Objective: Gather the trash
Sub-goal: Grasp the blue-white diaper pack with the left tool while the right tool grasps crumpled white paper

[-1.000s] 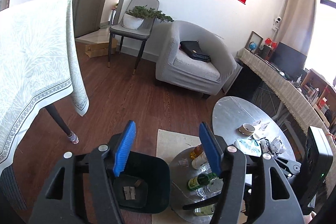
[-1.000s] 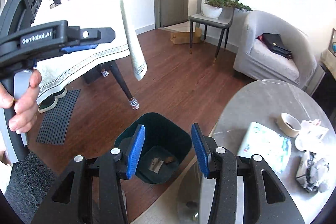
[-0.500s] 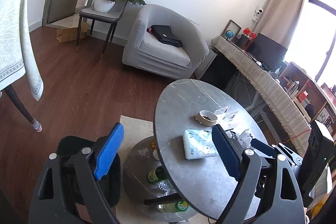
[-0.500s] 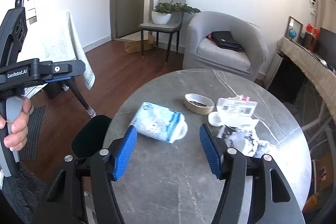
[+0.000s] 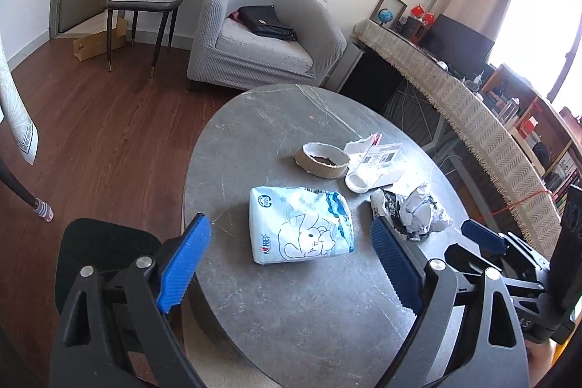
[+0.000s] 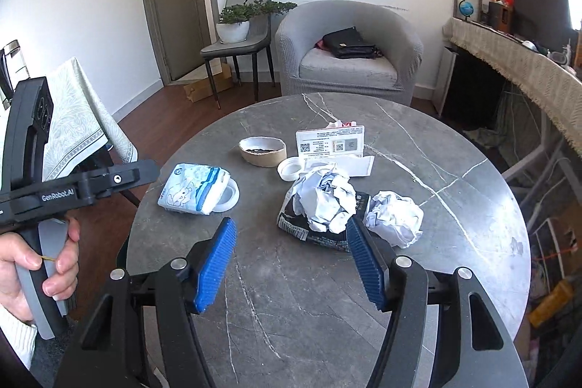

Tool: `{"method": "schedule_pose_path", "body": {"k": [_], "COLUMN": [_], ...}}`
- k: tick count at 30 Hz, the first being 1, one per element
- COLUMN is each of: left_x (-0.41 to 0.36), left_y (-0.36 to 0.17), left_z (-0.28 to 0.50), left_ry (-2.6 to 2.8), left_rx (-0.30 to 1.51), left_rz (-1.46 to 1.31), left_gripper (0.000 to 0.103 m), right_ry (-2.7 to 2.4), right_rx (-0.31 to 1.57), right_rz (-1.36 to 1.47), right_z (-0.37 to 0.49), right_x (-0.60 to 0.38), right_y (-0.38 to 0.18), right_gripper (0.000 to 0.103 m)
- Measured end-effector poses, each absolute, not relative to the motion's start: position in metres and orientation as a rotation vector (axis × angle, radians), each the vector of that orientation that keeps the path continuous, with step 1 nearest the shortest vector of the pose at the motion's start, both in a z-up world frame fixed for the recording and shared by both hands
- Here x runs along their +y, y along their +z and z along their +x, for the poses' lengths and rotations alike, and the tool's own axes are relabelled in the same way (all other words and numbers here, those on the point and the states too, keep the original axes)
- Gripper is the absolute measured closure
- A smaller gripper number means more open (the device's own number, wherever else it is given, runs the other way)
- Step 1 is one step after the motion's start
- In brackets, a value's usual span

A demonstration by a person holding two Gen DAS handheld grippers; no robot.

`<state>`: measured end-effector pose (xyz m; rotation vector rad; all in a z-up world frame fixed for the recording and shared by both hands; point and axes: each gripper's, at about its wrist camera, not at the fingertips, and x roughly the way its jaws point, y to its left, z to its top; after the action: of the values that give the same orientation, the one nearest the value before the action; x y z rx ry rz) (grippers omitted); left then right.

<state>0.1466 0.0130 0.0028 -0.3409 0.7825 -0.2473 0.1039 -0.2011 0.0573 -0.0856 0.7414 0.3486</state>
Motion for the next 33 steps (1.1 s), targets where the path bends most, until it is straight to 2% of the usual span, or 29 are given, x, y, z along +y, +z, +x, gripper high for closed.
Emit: {"method": "schedule_pose_path", "body": {"k": [11, 19, 24, 33], "left_x": [-0.021, -0.027, -0.028, -0.012], "left_y": [-0.024, -0.025, -0.025, -0.016], "left_z": [0.163, 0.165, 0.165, 0.160], "left_ry": [-0.227, -0.202, -0.177, -0.185], "left_rx": [0.857, 0.836, 0.829, 0.791], "left_rz": [-0.258, -0.246, -0.216, -0.277], "left_gripper": [0.011, 0.012, 0.027, 0.029], "right_ry": [0.320, 0.324, 0.330, 0.334], "right_rx": [0.741, 0.730, 0.723, 0.728], "right_rz": [-0.059, -0.046, -0.061, -0.127], "right_z": [0.106, 0.119, 0.123, 0.132], "right_x": [-0.226, -0.230, -0.222, -0.209], "right_y": [0.056, 0.057, 0.055, 0.049], "right_gripper": [0.037, 0.036, 0.036, 0.036]}}
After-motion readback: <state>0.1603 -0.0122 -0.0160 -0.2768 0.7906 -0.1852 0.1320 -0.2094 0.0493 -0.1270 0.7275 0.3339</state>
